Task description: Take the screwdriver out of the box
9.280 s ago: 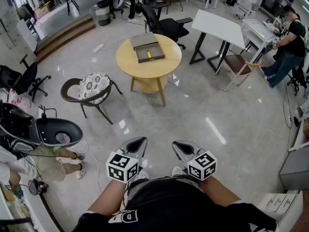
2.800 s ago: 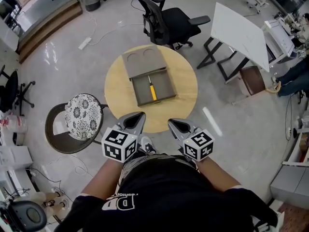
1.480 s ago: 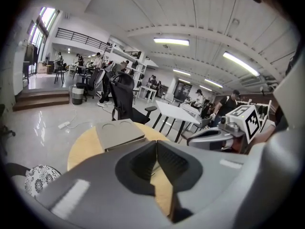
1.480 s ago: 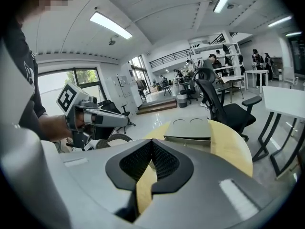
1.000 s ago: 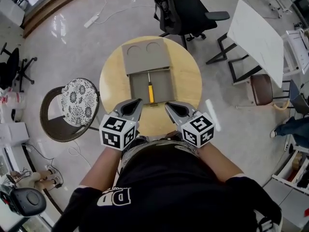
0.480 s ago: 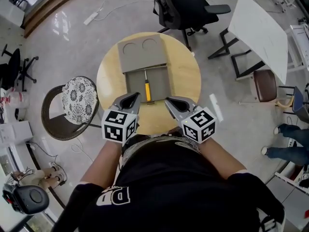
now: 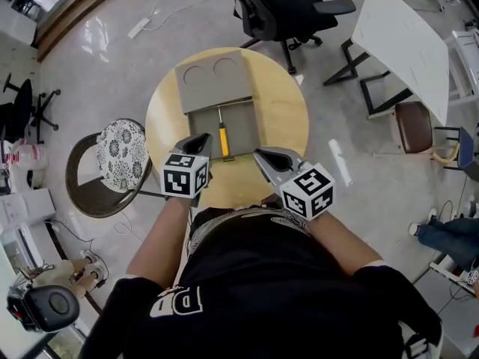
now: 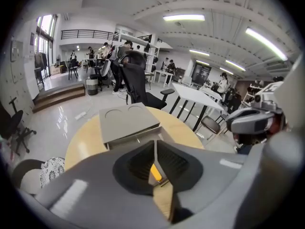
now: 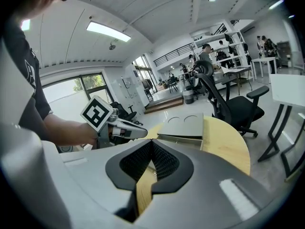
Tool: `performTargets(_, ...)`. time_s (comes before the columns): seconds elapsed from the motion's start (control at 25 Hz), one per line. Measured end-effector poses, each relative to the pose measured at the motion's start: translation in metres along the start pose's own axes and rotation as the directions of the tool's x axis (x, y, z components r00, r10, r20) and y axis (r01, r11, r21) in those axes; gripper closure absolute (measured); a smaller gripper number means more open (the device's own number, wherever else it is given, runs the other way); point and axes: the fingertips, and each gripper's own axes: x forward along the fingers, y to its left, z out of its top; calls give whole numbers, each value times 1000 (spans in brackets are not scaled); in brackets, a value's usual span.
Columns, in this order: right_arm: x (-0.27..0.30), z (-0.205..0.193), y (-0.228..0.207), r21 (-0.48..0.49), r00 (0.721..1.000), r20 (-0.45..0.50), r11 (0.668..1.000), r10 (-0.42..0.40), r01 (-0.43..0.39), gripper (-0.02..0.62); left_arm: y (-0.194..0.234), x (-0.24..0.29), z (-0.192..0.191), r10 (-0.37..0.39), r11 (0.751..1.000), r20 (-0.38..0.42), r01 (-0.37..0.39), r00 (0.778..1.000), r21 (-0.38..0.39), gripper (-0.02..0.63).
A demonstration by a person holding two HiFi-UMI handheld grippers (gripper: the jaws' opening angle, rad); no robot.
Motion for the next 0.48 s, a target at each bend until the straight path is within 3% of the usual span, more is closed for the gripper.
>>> performTargets(0.24, -8, -2, -13, 17, 1000, -2, 1000, -2, 2, 595, 7, 28, -13, 22, 998, -51, -24, 998, -54, 543)
performTargets(0.44, -13, -5, -23, 28, 1000, -4, 1000, 3, -2, 594, 4, 46, -19, 44, 998, -82, -47, 996, -38, 540)
performTargets(0.48, -14, -6, -26, 30, 1000, -5, 1000, 3, -3, 594, 4, 50, -20, 49, 998, -90, -53, 995, -36, 505)
